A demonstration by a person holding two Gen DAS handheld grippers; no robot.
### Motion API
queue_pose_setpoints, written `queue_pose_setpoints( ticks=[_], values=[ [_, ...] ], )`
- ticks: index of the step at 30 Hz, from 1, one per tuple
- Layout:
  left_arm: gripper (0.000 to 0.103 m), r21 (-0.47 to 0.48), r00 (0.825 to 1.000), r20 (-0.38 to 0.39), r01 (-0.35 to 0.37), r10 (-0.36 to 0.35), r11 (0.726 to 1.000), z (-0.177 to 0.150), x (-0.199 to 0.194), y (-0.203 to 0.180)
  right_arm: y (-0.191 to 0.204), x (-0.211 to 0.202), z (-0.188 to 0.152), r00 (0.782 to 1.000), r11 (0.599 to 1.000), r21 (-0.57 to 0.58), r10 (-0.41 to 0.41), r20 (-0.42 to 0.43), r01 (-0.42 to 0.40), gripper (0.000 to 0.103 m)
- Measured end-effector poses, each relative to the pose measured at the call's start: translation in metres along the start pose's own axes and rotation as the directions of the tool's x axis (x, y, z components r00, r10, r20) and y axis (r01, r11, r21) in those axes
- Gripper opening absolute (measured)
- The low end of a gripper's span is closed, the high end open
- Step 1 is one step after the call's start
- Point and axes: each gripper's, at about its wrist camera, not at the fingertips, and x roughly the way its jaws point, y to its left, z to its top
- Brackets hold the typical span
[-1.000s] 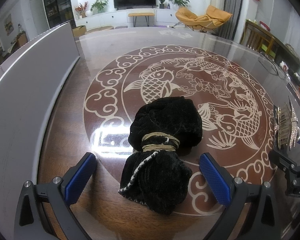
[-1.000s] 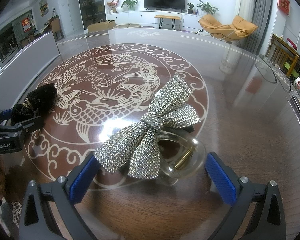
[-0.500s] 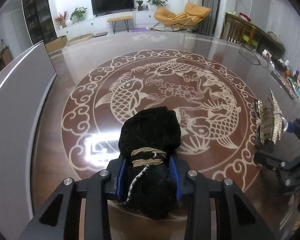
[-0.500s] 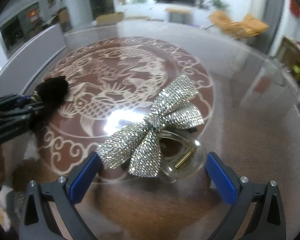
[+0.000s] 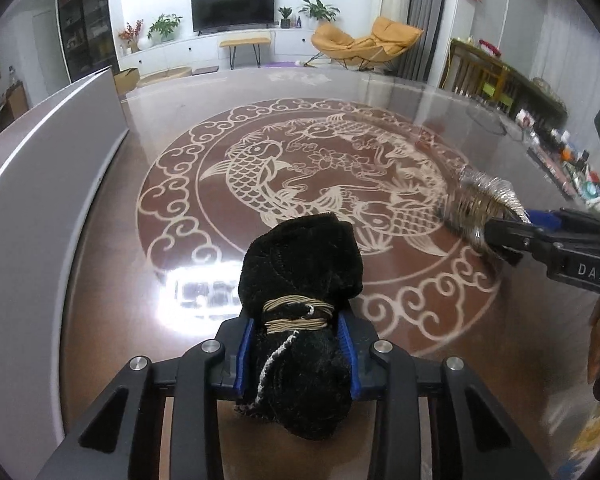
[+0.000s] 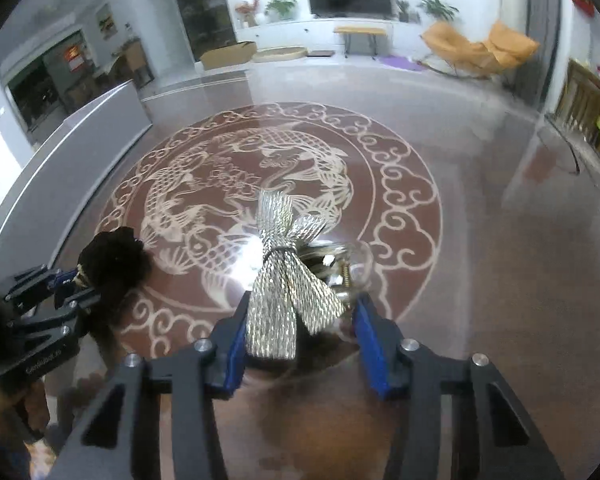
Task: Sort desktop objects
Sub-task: 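Lift the pouch with the left tool while the right tool lifts the bow clip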
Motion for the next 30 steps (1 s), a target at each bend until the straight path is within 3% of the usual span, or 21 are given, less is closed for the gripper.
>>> queue_pose_setpoints(
  ticks=[3,7,10,11,16,17,19,23,30],
  values=[
    [0.035,-0.004,1.000,0.013,0.017,-0.017,1.000,-0.005,-0.012,-0.004,0.000,-0.013,-0.008,1.000,0.999,-0.031,0.006,0.000,-0.006,0.047],
    [0.035,0.000,1.000,0.015,0.018,-0.018,1.000,-0.014,-0.020,-0.006,0.008,-0.010,-0.021,0.997,0.997,-0.073,-0.003,-0.080,-0.003,0.049],
    [0.035,-0.010,1.000,0.017,0.016,-0.015,1.000,-0.018,-0.024,-0.004,0.013,-0.008,-0.028,0.996,0.993,-0.119,-0.034,-0.080,0.025,0.085],
    [0.035,-0.014,1.000,0.016,0.016,-0.015,1.000,-0.019,-0.024,-0.004,0.013,-0.007,-0.029,0.996,0.991,-0.127,-0.049,-0.071,0.040,0.089],
    [0.035,-0.028,1.000,-0.001,0.007,-0.007,1.000,-0.019,-0.019,-0.001,0.005,0.018,-0.015,0.996,0.998,-0.051,-0.033,-0.082,0.029,0.088],
    [0.035,-0.033,1.000,-0.003,0.003,-0.003,0.999,-0.019,-0.019,0.001,0.006,0.020,-0.013,0.998,0.998,-0.049,-0.041,-0.056,0.038,0.073],
    [0.035,-0.050,1.000,-0.012,0.002,-0.002,0.999,-0.019,-0.018,0.005,0.005,0.018,-0.012,0.998,0.998,-0.034,-0.047,-0.044,0.046,0.053],
    [0.035,-0.069,1.000,0.008,0.004,-0.004,0.998,-0.017,-0.026,0.009,0.007,0.005,-0.017,0.998,0.996,-0.068,-0.058,-0.030,0.055,0.052],
    [0.035,-0.089,0.999,0.034,0.034,-0.031,0.995,-0.010,-0.044,0.007,0.019,-0.030,-0.009,1.000,0.996,-0.081,0.025,0.008,-0.025,0.052]
  ],
)
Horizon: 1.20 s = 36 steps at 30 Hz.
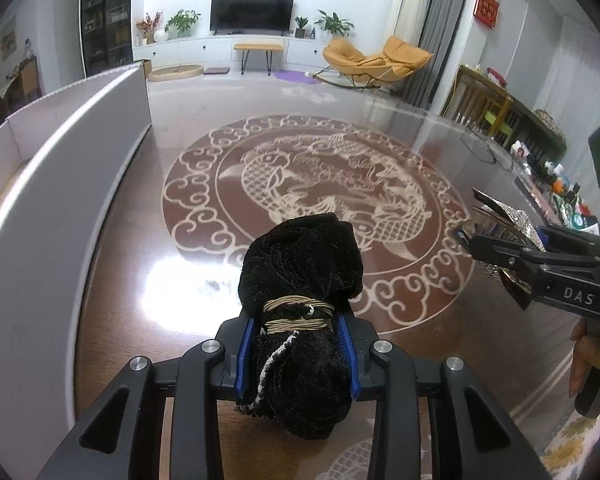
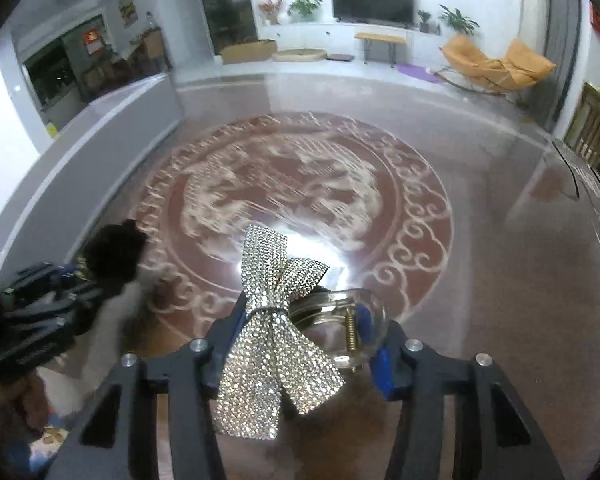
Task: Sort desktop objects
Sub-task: 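Lift the pouch with the left tool while the right tool lifts the bow clip, then carry both over the bin and open both tools to drop them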
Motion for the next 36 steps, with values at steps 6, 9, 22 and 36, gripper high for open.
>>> queue_pose_setpoints(
  ticks=[6,9,22,36],
  values=[
    [0.035,-0.024,0.999,0.034,0.041,-0.040,0.999,0.018,-0.036,0.014,0.046,-0.022,0.028,0.996,0.995,-0.053,0.086,0.030,-0.084,0.052],
    [0.035,-0.057,0.996,0.073,0.060,-0.056,0.997,0.029,-0.066,0.034,0.076,-0.032,0.044,0.990,0.988,-0.089,0.133,0.051,-0.128,0.052],
    [0.035,-0.245,0.972,0.043,-0.214,0.231,0.946,0.014,-0.153,0.236,0.281,-0.028,0.110,0.903,0.879,-0.254,0.428,0.044,-0.404,0.052],
    [0.085,-0.329,0.921,-0.100,-0.387,0.376,0.861,-0.039,-0.142,0.299,0.422,0.032,0.061,0.908,0.795,-0.439,0.364,-0.208,-0.419,0.090]
  ],
)
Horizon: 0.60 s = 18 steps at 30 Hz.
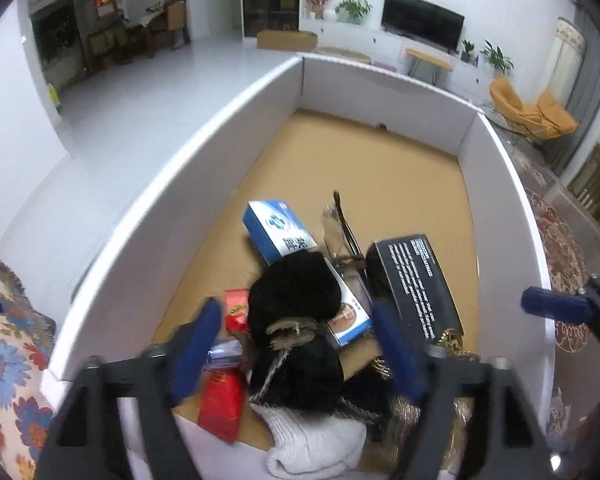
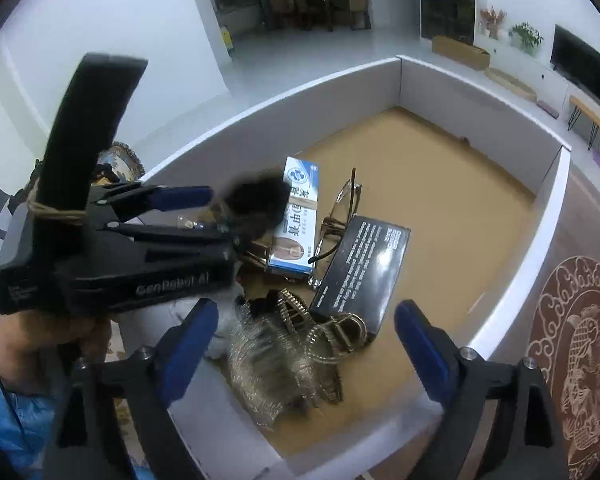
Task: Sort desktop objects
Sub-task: 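Carry both over the bin and open both tools to drop them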
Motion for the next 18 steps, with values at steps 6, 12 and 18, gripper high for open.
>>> queue_pose_setpoints(
  ticks=[6,12,18],
  values=[
    [0.091,0.008,0.994,0.074,-0.080,0.079,0.997,0.002,-0.023,-0.007,-0.012,-0.017,-0.001,0.998,0.997,-0.017,-0.069,0.004,0.069,0.094],
    [0.093,0.024,0.984,0.131,-0.122,0.118,0.992,0.007,-0.039,-0.017,-0.026,-0.024,0.001,0.995,0.995,-0.012,-0.096,-0.008,0.095,0.094],
    [0.094,-0.006,0.982,0.157,-0.106,0.106,0.994,0.007,-0.054,-0.018,-0.020,-0.027,-0.001,0.995,0.994,-0.042,-0.098,-0.014,0.097,0.094]
  ],
)
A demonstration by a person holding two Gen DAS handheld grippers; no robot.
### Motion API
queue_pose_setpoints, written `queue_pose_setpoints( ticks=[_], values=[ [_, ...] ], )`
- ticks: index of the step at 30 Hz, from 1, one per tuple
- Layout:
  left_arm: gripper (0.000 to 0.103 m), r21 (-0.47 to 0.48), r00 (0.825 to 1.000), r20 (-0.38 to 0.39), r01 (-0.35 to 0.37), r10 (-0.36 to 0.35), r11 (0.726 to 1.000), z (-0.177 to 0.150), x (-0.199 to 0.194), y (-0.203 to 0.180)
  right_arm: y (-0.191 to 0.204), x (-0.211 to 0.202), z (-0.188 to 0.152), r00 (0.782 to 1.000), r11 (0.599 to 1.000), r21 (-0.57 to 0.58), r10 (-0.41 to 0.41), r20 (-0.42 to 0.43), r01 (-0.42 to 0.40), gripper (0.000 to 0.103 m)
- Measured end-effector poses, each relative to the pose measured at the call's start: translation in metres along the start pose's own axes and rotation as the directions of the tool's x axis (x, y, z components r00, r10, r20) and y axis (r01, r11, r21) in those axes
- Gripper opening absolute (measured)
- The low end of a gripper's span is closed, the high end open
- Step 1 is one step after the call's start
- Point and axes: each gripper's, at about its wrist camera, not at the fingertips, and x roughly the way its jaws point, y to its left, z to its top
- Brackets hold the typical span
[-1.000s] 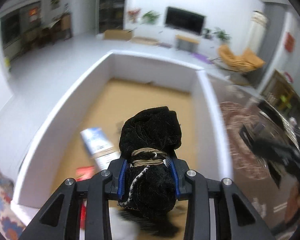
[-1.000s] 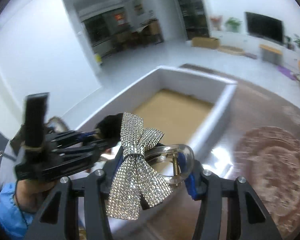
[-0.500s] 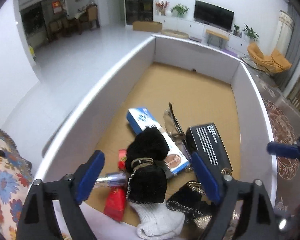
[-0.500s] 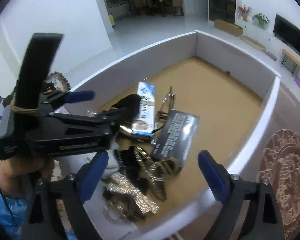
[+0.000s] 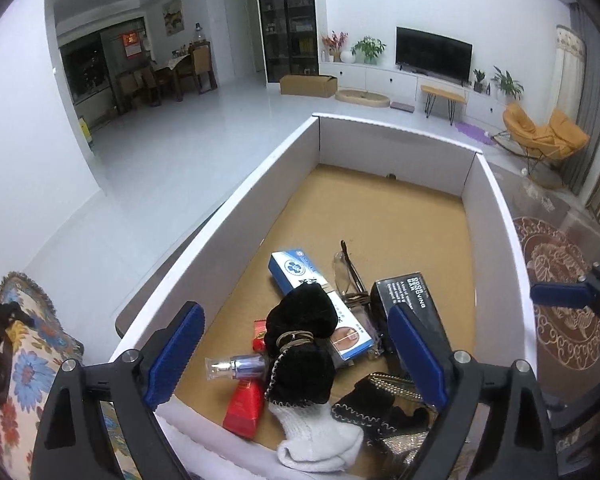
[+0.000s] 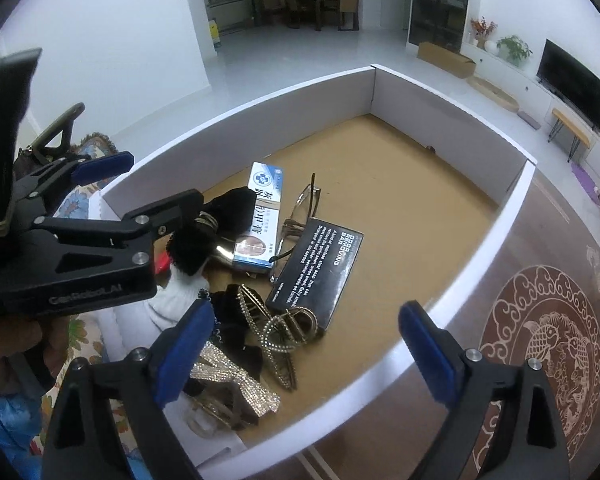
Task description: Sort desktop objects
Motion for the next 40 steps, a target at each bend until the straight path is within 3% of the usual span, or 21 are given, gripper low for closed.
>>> queue_pose_setpoints(
  ticks=[7,9,16,22,32,36,40],
  values=[
    [0.096,0.008,0.998,0.038,-0.051,0.051,0.999,0.003,-0.014,-0.006,-0.002,0.003,-0.003,1.000,1.000,-0.003,-0.008,-0.006,0.008,0.094],
    [0.103,0.007,0.996,0.048,-0.071,0.070,0.997,0.003,-0.018,-0.006,-0.004,0.004,-0.005,1.000,1.000,0.002,-0.012,-0.010,0.012,0.094],
    [0.103,0.014,0.991,0.027,-0.128,0.127,0.992,0.003,-0.029,-0.007,-0.009,0.006,-0.002,0.998,0.999,0.013,-0.047,-0.033,0.048,0.094],
    [0.103,-0.005,0.999,-0.054,0.006,-0.006,1.000,0.000,-0.038,-0.012,-0.015,0.002,0.003,0.994,0.995,0.018,-0.096,-0.058,0.097,0.094],
    [0.103,-0.087,0.995,-0.078,0.061,-0.068,0.994,0.004,-0.048,-0.004,-0.019,-0.007,-0.002,0.994,0.995,0.007,-0.095,-0.051,0.095,0.094],
    [0.103,-0.150,0.997,-0.074,0.015,-0.027,0.989,0.005,-0.054,0.000,-0.024,-0.009,-0.003,0.995,0.995,0.023,-0.091,-0.045,0.093,0.094],
    [0.103,-0.134,0.996,-0.085,0.003,-0.015,0.991,0.004,-0.054,-0.008,-0.029,-0.013,0.000,0.996,0.995,0.042,-0.087,-0.034,0.088,0.094]
  ],
)
